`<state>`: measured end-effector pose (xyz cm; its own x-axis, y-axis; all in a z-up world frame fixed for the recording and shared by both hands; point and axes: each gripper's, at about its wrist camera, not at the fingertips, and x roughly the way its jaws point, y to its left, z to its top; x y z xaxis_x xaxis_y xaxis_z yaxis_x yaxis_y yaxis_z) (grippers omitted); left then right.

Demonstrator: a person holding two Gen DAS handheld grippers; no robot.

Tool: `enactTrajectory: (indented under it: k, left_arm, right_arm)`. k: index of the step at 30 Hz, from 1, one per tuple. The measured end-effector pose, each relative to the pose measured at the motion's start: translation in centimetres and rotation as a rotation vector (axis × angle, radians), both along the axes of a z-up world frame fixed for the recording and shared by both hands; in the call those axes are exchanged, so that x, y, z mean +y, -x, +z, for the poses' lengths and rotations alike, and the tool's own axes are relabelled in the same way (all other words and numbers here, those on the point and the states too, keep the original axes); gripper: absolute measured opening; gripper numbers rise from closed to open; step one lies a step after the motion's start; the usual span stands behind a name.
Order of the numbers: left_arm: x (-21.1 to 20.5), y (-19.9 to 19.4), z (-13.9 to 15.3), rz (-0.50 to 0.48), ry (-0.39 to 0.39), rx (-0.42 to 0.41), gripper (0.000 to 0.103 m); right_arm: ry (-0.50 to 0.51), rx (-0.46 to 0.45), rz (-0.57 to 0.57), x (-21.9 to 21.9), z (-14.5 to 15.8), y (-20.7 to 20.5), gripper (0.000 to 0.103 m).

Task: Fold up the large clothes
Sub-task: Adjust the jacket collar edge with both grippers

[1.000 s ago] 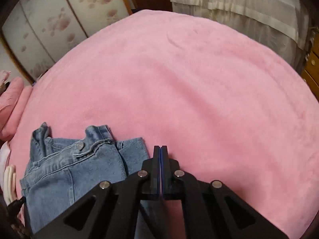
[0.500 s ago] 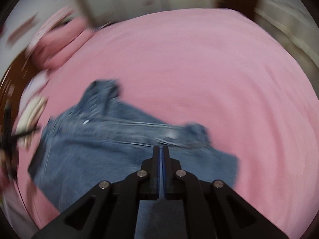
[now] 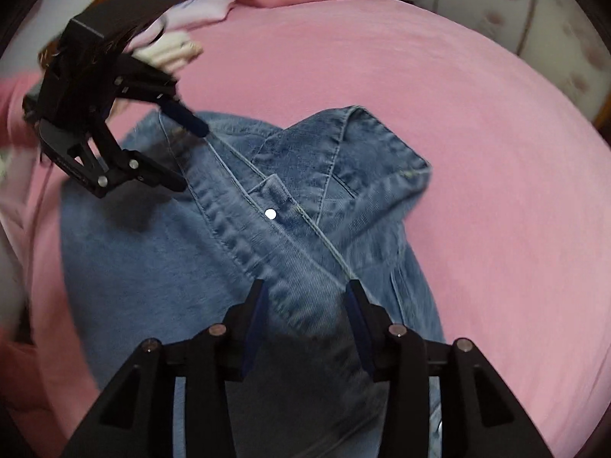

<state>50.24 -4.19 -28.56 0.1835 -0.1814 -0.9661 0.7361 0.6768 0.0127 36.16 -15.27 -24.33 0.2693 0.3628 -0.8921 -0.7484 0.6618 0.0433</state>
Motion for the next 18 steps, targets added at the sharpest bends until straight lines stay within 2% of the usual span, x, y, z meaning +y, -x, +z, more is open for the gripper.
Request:
enactTrajectory:
  k: [2,4,5,6,7,9,10,11,12,18]
  left_arm:
    - [-0.6,-0.1,-0.6,-0.042,-0.022,0.0,0.059]
    - [-0.8,0.0,-0.8,-0.05,-0.012,-0.01,0.06]
    - [-0.8,0.0,-0.9,-0.051,-0.007,-0.004,0.057]
    - [-0.9,0.2,-1.0,-0.076,0.013,0.034,0.042]
    - [-1.0,0.4,-1.1,-0.094,0.018,0.05,0.04]
    - [-1.1,0.6,-1.2,-0.111,0.023,0.038,0.039]
    - [-1.1,0.7,-1.3,-0.11,0.026,0.039,0.039]
    - [-1.2,0.7,-1.3,-0.106,0.031,0.038,0.038]
    - [-1.2,0.8,-1.2,-0.104,0.033,0.032,0.036]
    - [0.2,3.0,0.3,-0.114,0.015,-0.035,0.023]
  right_arm:
    - [0.035,0.005,0.036,0.6,-1.0,-0.1,0.044]
    - [0.052,0.029,0.052,0.8,-1.7,-0.1,0.048]
    - [0.054,0.027,0.055,0.9,-2.0,-0.1,0.048]
    - [0.05,0.019,0.061,0.8,-2.0,0.0,0.048]
    - [0.049,0.013,0.068,0.8,-2.0,0.2,0.046]
    - [0.053,0.013,0.084,0.7,-2.1,0.4,0.039]
    - [0.059,0.005,0.091,0.8,-2.1,0.5,0.032]
    - [0.063,-0.008,0.099,0.8,-2.0,0.8,0.023]
    - [0.069,-0.026,0.102,1.0,-2.0,0.9,0.007]
    - [0.067,-0.078,0.084,0.8,-1.2,2.3,0.002]
